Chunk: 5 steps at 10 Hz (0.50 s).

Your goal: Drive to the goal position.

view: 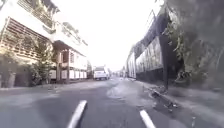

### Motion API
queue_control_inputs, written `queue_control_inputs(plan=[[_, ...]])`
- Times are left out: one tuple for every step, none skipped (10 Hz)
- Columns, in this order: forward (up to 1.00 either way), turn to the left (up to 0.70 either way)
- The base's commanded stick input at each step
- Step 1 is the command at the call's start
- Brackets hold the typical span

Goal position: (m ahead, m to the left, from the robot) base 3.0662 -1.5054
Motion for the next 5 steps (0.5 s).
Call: queue_control_inputs(plan=[[0.85, -0.34], [0.85, -0.34], [0.85, -0.11], [0.85, 0.00], [0.85, 0.00]])
